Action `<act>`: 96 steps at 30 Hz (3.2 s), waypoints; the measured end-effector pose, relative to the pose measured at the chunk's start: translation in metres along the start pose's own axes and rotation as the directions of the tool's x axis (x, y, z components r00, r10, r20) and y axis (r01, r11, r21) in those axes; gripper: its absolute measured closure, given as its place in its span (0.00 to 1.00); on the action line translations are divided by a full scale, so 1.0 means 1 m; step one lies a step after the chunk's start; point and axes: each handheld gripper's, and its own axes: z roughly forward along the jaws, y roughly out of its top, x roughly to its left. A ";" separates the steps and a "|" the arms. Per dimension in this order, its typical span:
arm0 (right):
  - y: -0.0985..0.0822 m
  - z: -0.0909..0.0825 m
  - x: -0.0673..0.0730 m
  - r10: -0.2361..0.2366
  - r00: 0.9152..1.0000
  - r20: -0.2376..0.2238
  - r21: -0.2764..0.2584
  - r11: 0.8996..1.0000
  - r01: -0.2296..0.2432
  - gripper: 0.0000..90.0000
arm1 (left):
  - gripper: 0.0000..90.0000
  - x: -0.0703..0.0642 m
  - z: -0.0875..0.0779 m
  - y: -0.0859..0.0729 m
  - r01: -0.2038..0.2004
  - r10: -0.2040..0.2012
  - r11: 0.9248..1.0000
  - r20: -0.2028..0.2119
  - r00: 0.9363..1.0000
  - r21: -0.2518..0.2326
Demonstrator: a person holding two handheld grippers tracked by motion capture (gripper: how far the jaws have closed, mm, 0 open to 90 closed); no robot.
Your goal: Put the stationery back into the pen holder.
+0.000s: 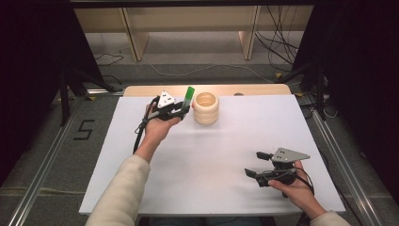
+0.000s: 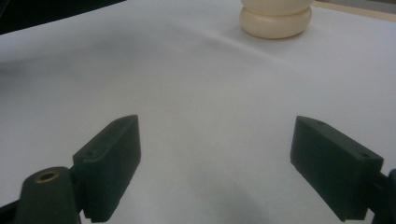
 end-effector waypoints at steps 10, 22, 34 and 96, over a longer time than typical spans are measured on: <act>0.000 0.000 0.000 0.001 1.000 -0.003 0.000 1.000 -0.001 0.19 | 0.74 -0.003 0.007 0.007 -0.003 0.003 1.000 0.008 1.000 -0.006; 0.000 0.001 0.000 -0.008 1.000 -0.006 -0.004 1.000 0.008 0.19 | 0.74 -0.005 0.012 0.014 0.001 0.000 1.000 0.012 1.000 -0.018; 0.000 0.001 -0.001 -0.008 1.000 -0.004 0.002 1.000 0.008 0.19 | 0.74 -0.008 0.019 0.021 -0.007 0.008 1.000 0.023 1.000 -0.023; 0.000 0.002 0.000 0.001 1.000 -0.009 0.004 1.000 -0.001 0.19 | 0.74 -0.022 0.064 0.047 -0.042 0.045 0.998 0.040 0.998 -0.051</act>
